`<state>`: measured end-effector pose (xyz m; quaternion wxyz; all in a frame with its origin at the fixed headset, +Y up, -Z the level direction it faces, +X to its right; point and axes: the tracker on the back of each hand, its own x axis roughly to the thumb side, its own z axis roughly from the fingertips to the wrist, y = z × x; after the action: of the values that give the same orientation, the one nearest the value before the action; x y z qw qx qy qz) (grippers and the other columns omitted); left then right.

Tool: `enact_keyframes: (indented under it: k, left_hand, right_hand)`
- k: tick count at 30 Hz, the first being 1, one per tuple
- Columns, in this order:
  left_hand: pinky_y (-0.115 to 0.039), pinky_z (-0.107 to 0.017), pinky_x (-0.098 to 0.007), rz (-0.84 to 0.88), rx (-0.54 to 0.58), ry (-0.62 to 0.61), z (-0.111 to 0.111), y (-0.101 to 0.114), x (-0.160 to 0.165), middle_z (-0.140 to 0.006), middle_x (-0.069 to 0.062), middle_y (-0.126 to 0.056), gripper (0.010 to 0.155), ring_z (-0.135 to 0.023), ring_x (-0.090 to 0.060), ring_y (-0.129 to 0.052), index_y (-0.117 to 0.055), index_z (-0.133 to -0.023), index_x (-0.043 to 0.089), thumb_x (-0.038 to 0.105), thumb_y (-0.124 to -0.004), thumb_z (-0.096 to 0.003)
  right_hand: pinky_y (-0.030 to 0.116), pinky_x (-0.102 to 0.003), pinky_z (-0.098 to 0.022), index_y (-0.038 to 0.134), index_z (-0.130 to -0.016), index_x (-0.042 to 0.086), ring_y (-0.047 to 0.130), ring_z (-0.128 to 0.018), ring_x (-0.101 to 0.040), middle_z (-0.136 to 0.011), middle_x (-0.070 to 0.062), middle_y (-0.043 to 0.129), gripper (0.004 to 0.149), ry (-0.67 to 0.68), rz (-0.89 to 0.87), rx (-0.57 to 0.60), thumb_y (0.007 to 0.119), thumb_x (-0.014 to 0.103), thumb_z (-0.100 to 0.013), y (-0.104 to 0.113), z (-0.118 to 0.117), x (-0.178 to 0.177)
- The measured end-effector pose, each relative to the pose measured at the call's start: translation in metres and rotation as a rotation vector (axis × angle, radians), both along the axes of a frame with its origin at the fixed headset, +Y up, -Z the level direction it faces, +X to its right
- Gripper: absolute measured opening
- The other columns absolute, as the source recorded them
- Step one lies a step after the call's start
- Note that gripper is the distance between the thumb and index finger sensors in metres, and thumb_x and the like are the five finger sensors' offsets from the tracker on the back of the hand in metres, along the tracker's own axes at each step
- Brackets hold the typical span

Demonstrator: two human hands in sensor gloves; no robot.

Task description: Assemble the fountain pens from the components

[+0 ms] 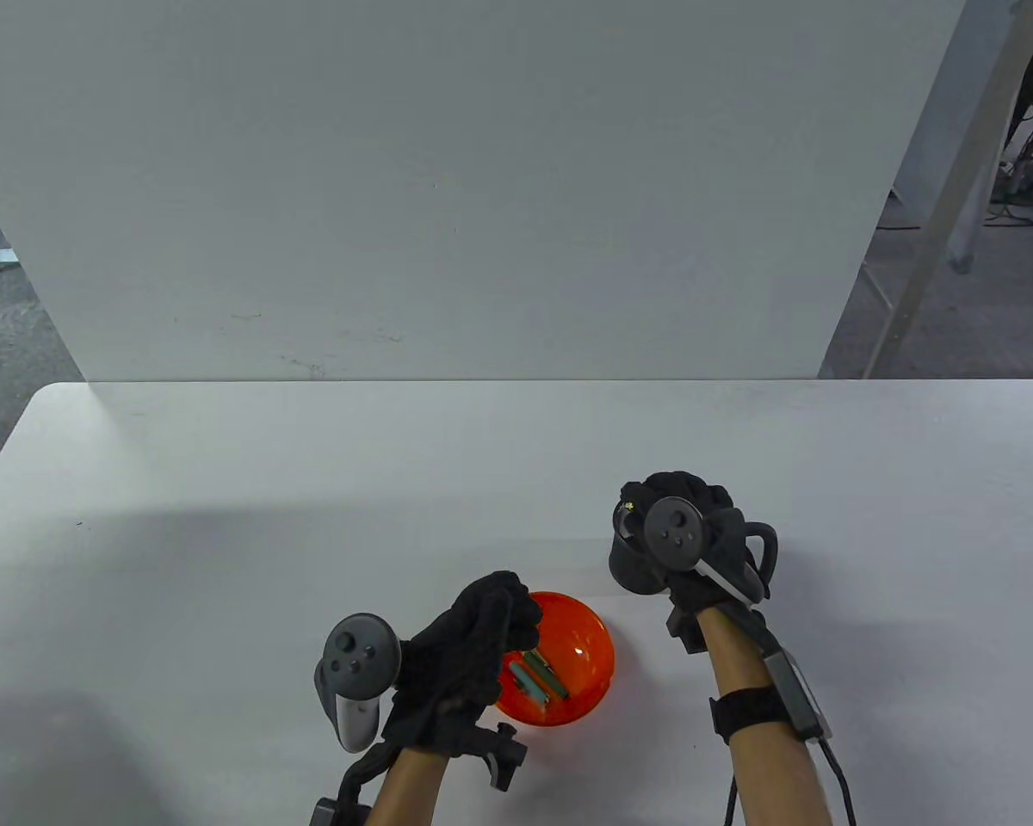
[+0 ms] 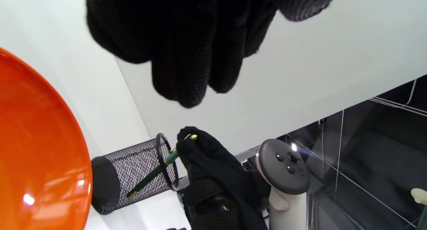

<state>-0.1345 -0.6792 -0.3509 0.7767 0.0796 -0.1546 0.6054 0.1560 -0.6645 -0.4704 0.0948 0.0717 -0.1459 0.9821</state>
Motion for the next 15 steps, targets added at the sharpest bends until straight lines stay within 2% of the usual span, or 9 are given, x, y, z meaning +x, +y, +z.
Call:
enact_keyframes:
  k: [9, 15]
  left_hand:
    - [-0.084, -0.049, -0.05, 0.001, -0.005, 0.003, 0.0, 0.001, 0.0, -0.083, -0.015, -0.094, 0.055, -0.062, -0.03, -0.106, -0.073, -0.098, 0.009, 0.047, -0.061, -0.0603]
    - [-0.083, -0.049, -0.052, -0.101, 0.017, 0.025, 0.001, 0.002, 0.001, -0.083, -0.017, -0.094, 0.055, -0.062, -0.032, -0.105, -0.073, -0.098, 0.007, 0.046, -0.062, -0.0601]
  right_hand:
    - [0.053, -0.066, -0.076, 0.081, -0.095, 0.029, 0.069, -0.102, -0.029, -0.103, -0.002, 0.076, 0.042, 0.01, 0.049, -0.017, 0.075, 0.042, -0.055, -0.008, 0.0, -0.002]
    - [0.053, -0.066, -0.076, 0.08, -0.097, 0.025, 0.071, -0.101, -0.028, -0.103, -0.004, 0.078, 0.044, 0.039, 0.079, -0.019, 0.074, 0.042, -0.057, -0.012, 0.001, -0.007]
